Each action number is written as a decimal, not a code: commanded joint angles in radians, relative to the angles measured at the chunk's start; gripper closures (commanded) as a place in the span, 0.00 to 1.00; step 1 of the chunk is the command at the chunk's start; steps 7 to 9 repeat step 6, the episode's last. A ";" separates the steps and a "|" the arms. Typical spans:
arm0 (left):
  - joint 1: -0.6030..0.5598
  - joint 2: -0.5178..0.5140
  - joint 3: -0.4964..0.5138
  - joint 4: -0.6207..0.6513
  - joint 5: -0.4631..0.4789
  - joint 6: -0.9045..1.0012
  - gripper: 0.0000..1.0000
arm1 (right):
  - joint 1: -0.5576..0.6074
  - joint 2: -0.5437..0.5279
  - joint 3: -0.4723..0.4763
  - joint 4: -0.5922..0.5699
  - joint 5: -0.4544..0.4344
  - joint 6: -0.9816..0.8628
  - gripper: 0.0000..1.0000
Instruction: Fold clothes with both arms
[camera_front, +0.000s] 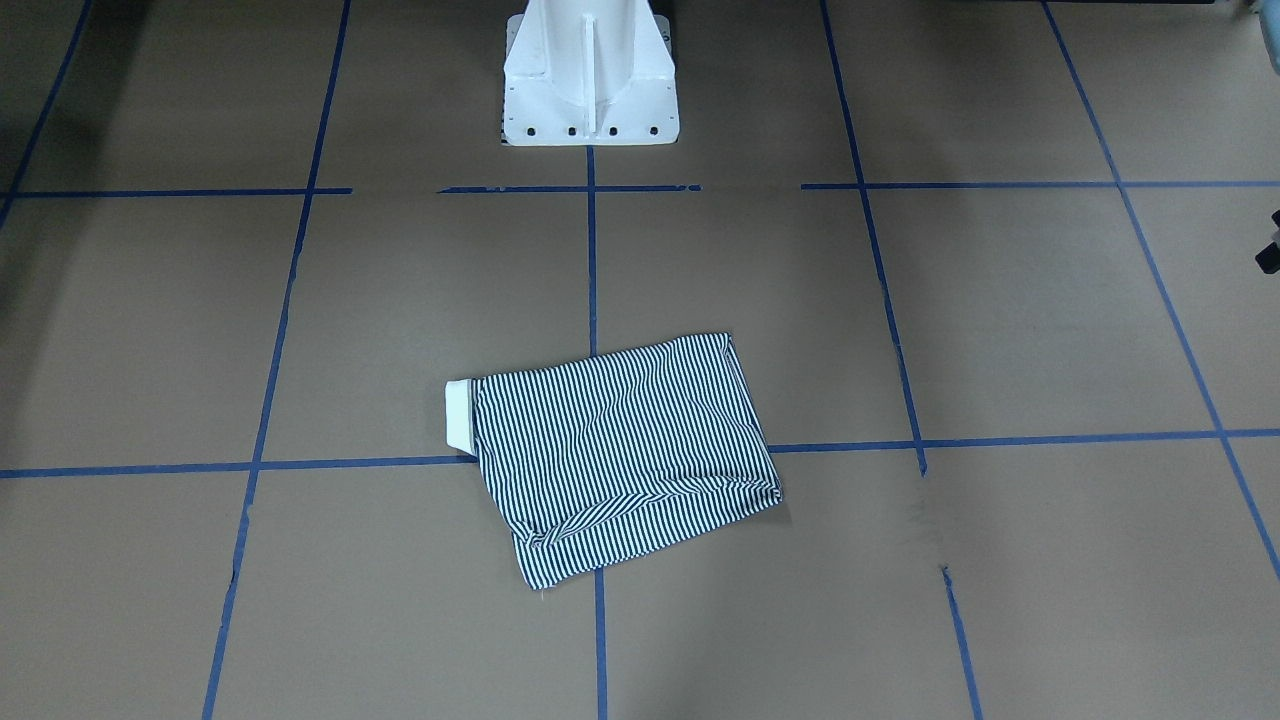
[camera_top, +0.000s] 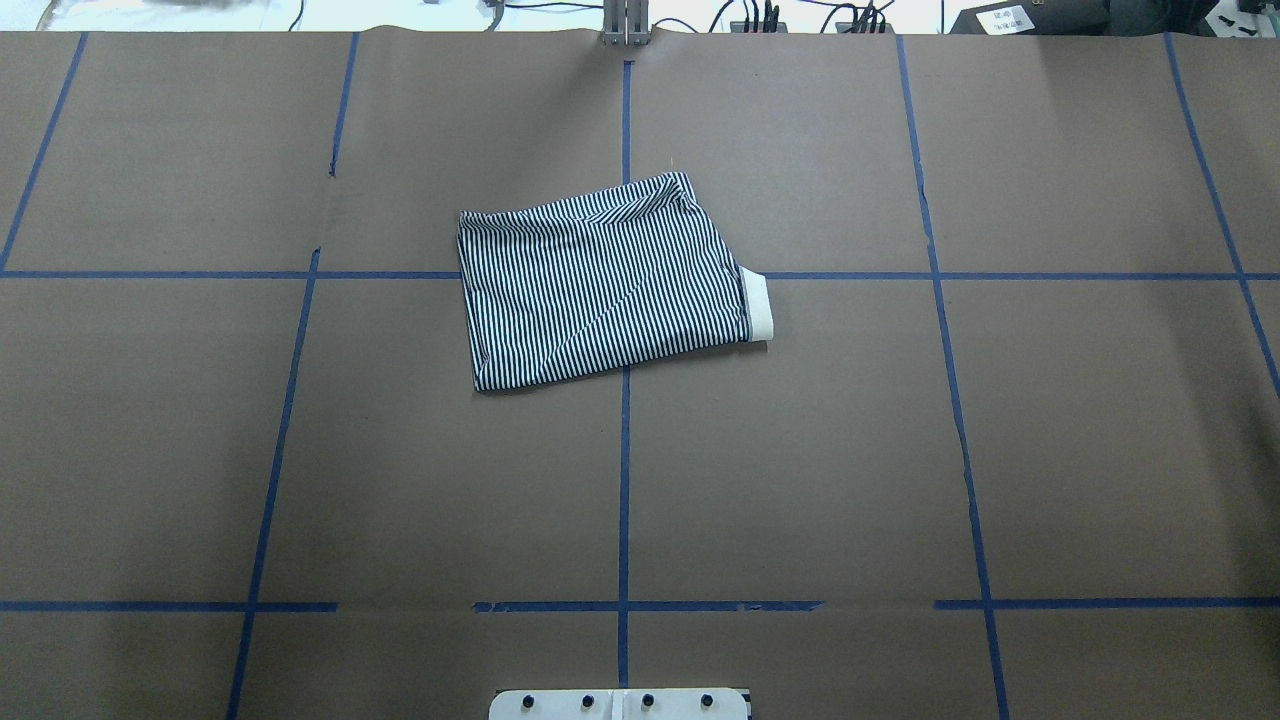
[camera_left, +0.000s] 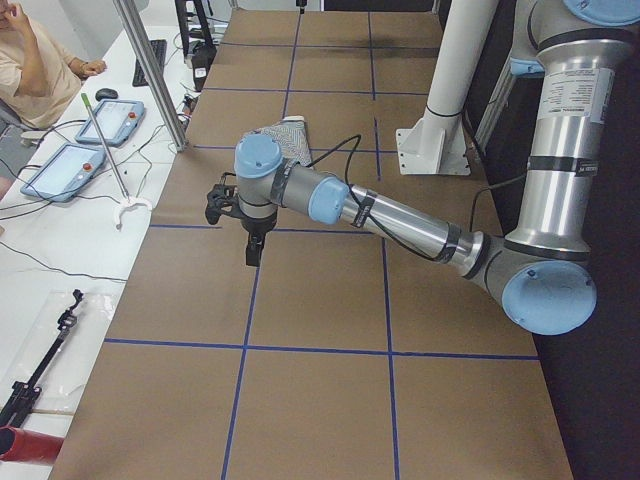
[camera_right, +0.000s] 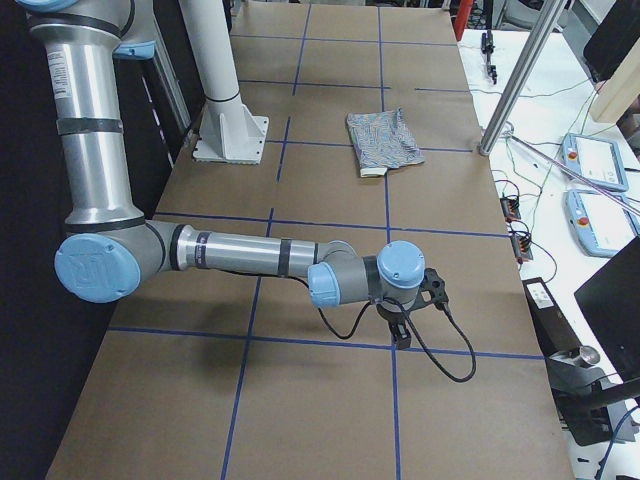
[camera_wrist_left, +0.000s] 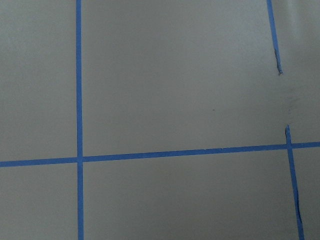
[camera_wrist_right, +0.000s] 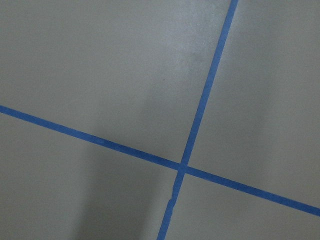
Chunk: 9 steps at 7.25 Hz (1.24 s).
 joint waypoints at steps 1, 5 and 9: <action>0.000 0.002 0.000 0.000 -0.029 0.000 0.00 | 0.000 -0.005 0.015 0.000 0.000 -0.001 0.00; 0.001 -0.006 -0.017 -0.006 -0.031 0.000 0.00 | -0.002 -0.005 0.015 -0.001 0.054 -0.004 0.00; 0.000 -0.006 -0.021 -0.006 -0.031 0.000 0.00 | -0.002 -0.005 0.015 -0.001 0.055 -0.004 0.00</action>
